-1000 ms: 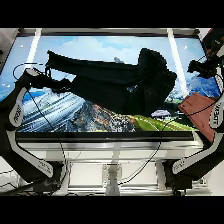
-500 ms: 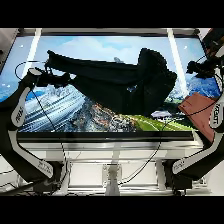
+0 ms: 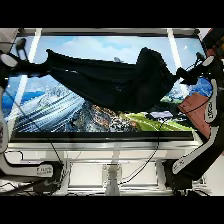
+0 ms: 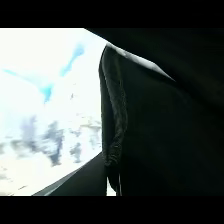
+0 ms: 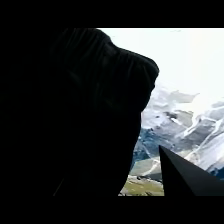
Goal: Fold the clothes and pants, and hang the long-sleeved shirts on hangers.
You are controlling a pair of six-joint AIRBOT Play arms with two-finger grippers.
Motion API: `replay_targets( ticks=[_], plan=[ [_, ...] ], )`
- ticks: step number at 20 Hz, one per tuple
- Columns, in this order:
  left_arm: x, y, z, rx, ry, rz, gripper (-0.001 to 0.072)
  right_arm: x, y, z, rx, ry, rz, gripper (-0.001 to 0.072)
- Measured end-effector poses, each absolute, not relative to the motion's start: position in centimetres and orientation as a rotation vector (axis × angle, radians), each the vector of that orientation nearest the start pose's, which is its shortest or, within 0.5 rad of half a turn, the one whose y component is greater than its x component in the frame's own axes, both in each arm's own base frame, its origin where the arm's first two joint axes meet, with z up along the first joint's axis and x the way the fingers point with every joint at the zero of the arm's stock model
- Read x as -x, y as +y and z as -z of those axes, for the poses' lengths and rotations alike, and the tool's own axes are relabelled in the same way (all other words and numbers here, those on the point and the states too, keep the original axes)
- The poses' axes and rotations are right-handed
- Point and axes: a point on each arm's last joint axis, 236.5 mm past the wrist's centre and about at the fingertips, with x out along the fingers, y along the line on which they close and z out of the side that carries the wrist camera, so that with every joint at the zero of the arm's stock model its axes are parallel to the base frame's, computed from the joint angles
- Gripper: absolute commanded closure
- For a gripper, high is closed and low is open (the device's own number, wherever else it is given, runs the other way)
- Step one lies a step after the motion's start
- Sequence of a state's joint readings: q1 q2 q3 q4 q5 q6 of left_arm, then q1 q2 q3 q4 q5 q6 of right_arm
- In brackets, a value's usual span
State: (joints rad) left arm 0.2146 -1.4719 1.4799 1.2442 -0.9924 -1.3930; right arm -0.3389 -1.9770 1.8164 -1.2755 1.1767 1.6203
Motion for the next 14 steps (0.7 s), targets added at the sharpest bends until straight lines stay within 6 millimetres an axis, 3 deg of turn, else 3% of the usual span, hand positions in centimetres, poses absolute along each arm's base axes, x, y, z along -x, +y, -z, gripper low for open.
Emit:
replay_targets(
  ticks=[4,5,7,9,10,11,12,14],
  plan=[
    [-47.0,8.7,-9.7,0.164,0.95,-0.075,0.0684,-52.6,-10.2,10.4,-0.67,1.275,0.149,0.0225],
    [-46.5,9.3,-9.8,0.161,0.961,-0.094,0.0685,-53.1,-10.0,10.5,-0.711,1.255,0.15,0.0227],
    [-45.6,10.1,-9.4,0.158,0.99,-0.119,0.0684,-54.1,-9.8,10.6,-0.789,1.208,0.168,0.033],
    [-45.0,10.5,-8.8,0.156,1.012,-0.13,0.0684,-54.9,-9.6,10.6,-0.843,1.176,0.185,0.0331],
    [-44.8,10.6,-8.4,0.158,1.025,-0.135,0.0685,-55.2,-9.5,10.6,-0.861,1.166,0.19,0.0393],
    [-44.7,10.8,-8.0,0.157,1.036,-0.138,0.0684,-55.3,-9.4,10.6,-0.871,1.161,0.193,0.0614],
    [-44.6,10.8,-7.4,0.159,1.051,-0.139,0.0684,-55.4,-9.4,10.7,-0.881,1.158,0.195,0.0675],
    [-44.5,10.9,-6.5,0.164,1.072,-0.143,0.0685,-55.7,-9.1,9.9,-0.895,1.14,0.186,0.0676]
  ],
)
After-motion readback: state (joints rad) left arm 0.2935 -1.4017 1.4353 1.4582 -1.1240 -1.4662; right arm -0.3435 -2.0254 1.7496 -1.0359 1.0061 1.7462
